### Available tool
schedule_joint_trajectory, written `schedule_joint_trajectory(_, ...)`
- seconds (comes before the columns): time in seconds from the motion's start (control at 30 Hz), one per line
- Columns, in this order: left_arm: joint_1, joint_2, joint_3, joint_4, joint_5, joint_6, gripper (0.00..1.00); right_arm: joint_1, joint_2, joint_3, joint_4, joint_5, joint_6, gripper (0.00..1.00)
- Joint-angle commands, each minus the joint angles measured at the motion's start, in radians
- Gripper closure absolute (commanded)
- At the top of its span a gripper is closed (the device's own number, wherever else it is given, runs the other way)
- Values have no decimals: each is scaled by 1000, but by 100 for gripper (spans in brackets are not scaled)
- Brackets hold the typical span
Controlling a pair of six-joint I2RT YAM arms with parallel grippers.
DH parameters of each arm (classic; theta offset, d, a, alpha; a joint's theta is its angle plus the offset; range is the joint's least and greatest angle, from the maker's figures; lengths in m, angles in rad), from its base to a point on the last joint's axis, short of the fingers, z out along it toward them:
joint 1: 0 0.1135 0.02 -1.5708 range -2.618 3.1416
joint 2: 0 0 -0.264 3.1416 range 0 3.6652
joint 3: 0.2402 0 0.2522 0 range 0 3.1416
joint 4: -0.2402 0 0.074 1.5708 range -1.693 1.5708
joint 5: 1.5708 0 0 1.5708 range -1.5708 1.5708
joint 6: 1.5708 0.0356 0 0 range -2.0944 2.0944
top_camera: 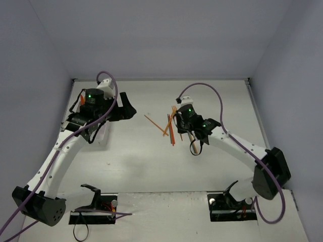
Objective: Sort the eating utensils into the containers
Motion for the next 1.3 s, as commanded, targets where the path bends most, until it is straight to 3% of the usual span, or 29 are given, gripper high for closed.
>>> schedule_joint_trajectory(0.0,-98,45,91,140,91,-102,19,38,-127,53,53,-56,-70,100)
schedule_joint_trajectory(0.43,-224,203,152,329,74,-224,19,74,-219,85,89,-206,-106,100)
schedule_joint_trajectory(0.73,-260,272,185,342,68,-245,20,80,-232,79,139,-242,-83,100)
schedule_joint_trajectory(0.97,-272,289,182,402,67,-273,36,84,-231,78,153,-247,-82,100)
schedule_joint_trajectory(1.13,-276,286,163,449,59,-292,59,85,-227,73,163,-251,-77,100)
schedule_joint_trajectory(1.27,-276,282,149,471,59,-298,72,87,-224,69,171,-250,-74,100)
